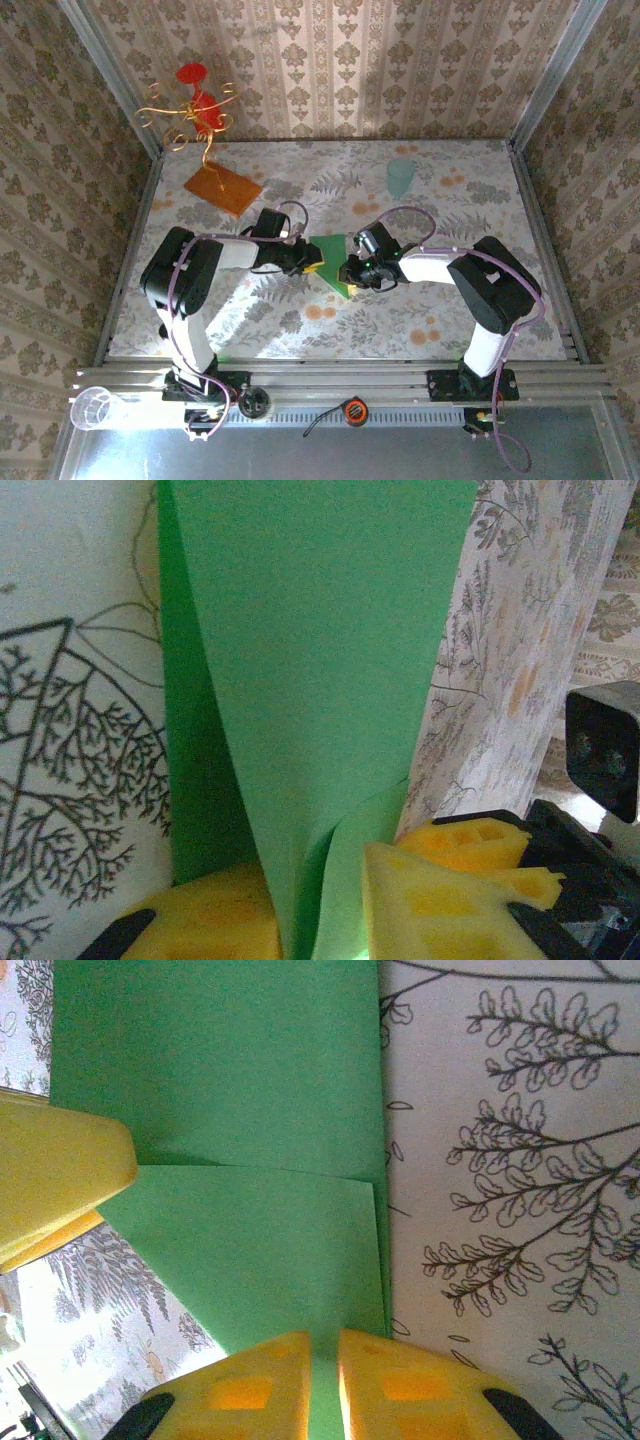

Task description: Fold a paper plane with a square sheet of paper (pick it up from the middle)

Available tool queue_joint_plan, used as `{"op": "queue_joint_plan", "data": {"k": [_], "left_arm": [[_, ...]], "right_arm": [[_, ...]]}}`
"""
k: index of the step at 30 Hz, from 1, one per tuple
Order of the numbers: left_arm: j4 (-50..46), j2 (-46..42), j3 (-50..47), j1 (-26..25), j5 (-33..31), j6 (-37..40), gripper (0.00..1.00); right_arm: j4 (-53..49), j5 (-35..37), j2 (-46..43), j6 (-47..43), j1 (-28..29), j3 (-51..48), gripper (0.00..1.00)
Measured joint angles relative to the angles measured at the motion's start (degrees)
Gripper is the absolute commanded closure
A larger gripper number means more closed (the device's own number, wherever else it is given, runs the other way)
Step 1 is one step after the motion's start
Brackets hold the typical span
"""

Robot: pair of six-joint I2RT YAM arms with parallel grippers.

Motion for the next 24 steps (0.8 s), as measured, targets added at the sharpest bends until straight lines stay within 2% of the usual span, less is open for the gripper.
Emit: {"op": "queue_joint_plan", "data": {"k": [3, 9, 17, 20, 24], "left_arm": [[-0.8, 0.0, 0.3, 0.0, 0.0, 0.5, 0.81], [-1.6, 0.0, 0.4, 0.0, 0.0, 1.9, 1.00], [-3.3, -3.7, 0.4, 0.0, -2.2, 2.3, 1.00], [-4.5, -6.1, 0.4, -0.2, -4.8, 2.3, 1.00], [-5.4, -7.3, 0.4, -1.3, -7.6, 1.8, 1.00]], "right_arm": [[-0.1, -0.1, 0.0, -0.2, -0.1, 0.0, 0.81], [-0.2, -0.8, 0.0, -2.0, -0.4, 0.1, 0.77], [-3.9, 0.8, -2.8, -8.3, -0.6, 1.1, 0.62], [-6.8, 5.4, -6.4, -11.6, 0.0, 1.4, 0.58], [-11.3, 14.6, -10.1, -16.6, 3.1, 3.5, 0.58]]}}
